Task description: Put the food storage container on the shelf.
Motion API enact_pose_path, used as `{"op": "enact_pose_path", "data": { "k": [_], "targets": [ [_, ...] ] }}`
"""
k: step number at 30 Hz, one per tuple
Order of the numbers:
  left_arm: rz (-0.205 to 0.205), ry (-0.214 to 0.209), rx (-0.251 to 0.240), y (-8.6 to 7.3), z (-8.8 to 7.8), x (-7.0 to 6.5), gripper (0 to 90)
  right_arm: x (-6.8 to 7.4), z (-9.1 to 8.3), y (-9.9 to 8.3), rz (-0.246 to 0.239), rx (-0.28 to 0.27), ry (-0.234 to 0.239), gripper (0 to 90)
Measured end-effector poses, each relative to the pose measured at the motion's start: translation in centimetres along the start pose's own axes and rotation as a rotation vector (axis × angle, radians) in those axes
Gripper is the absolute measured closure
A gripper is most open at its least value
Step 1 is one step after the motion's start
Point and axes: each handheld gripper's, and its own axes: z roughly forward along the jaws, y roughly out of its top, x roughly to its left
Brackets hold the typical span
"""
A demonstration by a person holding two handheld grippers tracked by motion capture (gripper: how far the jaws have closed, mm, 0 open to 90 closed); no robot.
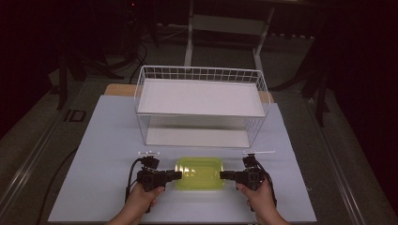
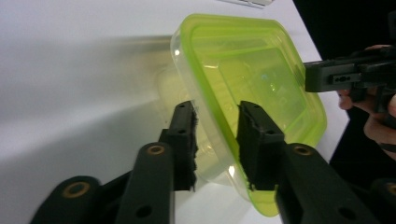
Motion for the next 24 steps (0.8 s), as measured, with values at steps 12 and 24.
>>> {"op": "enact_pose_path", "data": {
  "k": [12, 24],
  "targets": [
    [-0.01, 0.02, 0.007, -0.4, -0.5, -1.2, 76.1, 1.0, -0.1, -0.9, 0.036, -0.007, -0.016, 78.0],
    [0.003, 0.023, -0.049, 0.5, -1.3, -1.9, 79.6, 2.0, -1.1, -0.2, -0.004, -0.065, -0.025, 79.5]
  ]
}}
